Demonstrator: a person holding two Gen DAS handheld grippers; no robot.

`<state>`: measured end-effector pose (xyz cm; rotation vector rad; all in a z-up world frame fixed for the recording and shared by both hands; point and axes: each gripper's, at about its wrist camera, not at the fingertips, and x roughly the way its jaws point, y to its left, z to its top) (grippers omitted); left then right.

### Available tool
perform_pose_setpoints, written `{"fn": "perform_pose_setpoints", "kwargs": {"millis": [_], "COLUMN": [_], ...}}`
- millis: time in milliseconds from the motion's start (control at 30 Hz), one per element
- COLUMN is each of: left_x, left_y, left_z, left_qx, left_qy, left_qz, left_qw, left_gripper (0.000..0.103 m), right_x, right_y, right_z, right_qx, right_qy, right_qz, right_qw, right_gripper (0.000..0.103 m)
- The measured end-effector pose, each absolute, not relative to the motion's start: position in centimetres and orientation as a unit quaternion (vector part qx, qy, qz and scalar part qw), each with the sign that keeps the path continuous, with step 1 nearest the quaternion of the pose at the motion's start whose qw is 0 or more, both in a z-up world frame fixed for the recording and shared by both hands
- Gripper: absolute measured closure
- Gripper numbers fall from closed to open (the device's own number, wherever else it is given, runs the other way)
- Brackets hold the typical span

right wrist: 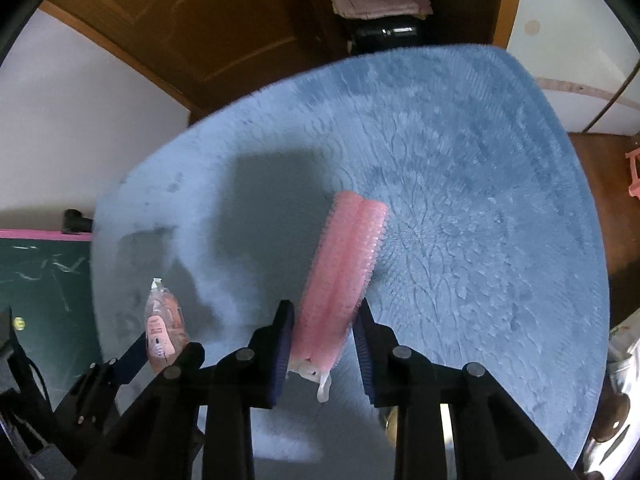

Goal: Organize rigid objects
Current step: 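Grasp the pink tape dispenser with the left tool while the right tool grasps the pink hair roller, then carry the tape dispenser and hair roller into the tray and open both tools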

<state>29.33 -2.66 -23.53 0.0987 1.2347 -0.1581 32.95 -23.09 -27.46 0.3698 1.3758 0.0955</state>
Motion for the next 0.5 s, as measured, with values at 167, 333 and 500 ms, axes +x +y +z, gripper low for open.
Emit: {"fn": "perform_pose_setpoints", "kwargs": {"millis": [167, 333, 500], "left_x": [26.9, 24.4, 20.7], "left_y": [-3.7, -4.7, -5.2], "left_z": [-19.0, -15.6, -13.6], "left_qx": [0.062, 0.073, 0.067], "left_qy": [0.546, 0.514, 0.506], "left_qz": [-0.1, -0.132, -0.172], "left_qw": [0.83, 0.844, 0.843], "left_gripper": [0.049, 0.049, 0.049], "right_x": [30.4, 25.7, 20.4], "right_y": [-24.4, -24.7, -25.4], "right_z": [-22.2, -18.5, -17.3], "right_qx": [0.179, 0.16, 0.139], "right_qy": [0.597, 0.572, 0.569], "right_qz": [0.076, 0.11, 0.124], "right_qw": [0.778, 0.797, 0.801], "right_gripper": [0.074, 0.074, 0.074]}}
